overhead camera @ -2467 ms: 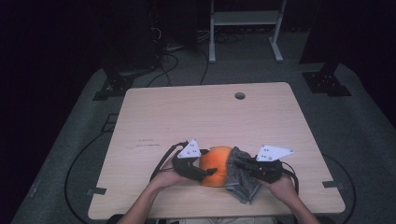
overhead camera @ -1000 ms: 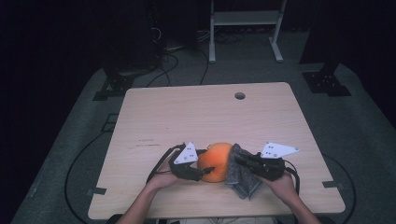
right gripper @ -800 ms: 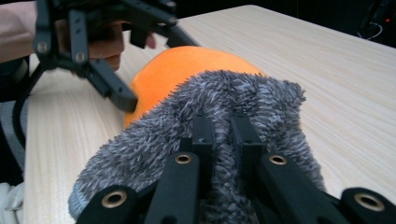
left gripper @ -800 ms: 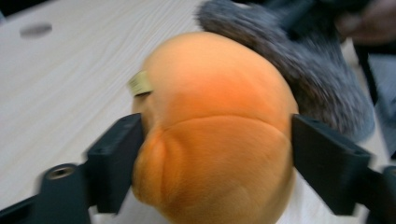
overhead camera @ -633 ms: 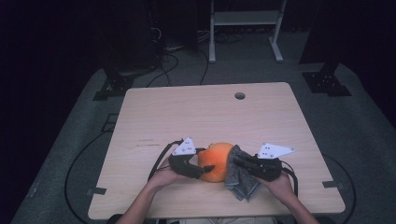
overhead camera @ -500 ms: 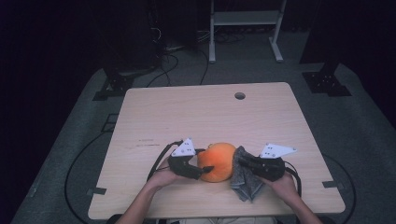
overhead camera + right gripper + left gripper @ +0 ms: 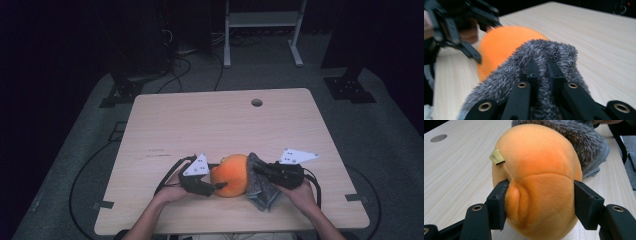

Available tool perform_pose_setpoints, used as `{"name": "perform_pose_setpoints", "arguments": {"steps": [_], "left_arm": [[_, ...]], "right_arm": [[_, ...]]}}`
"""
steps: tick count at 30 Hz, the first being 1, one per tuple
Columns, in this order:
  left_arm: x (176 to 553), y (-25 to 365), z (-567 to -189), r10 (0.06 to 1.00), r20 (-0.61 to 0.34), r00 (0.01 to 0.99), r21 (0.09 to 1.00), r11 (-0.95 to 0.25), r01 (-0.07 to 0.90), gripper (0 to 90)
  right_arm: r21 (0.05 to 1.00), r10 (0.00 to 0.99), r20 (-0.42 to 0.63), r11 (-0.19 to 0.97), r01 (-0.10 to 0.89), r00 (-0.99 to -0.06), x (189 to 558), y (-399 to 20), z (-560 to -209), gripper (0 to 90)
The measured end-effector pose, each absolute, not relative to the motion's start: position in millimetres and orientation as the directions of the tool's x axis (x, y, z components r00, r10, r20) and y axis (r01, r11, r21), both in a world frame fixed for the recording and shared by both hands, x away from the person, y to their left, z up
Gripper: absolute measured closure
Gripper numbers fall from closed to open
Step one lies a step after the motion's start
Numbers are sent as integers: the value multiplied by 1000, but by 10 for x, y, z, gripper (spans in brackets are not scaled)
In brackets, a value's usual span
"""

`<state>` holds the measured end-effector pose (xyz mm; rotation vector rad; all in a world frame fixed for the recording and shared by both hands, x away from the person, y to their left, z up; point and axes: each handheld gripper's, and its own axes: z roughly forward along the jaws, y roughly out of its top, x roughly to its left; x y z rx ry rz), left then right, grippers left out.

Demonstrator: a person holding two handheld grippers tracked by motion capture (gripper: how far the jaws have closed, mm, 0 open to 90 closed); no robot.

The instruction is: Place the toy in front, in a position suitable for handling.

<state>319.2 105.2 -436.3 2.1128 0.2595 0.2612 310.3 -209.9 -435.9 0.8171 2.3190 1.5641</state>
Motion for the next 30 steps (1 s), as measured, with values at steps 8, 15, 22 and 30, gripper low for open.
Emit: {"name": "perform_pose_setpoints", "arguments": {"steps": [8,15,22,30], "left_arm": [[3161,1015,-4349,258,111,960,852,-522,42,359],[3075,937,-4336,195,174,965,836,-548,-40,359],[3117,978,-4357,222,124,967,853,-522,10,348],[3144,948,-4348,259,102,960,862,-506,44,317]], "right_arm": [[892,589,143,272,362,-795,3068,-2306,-4382,815],[920,529,90,281,274,-844,3083,-2091,-4094,814],[901,559,108,295,319,-822,3171,-2075,-4267,816],[896,574,135,278,347,-807,3055,-2280,-4313,816]]}}
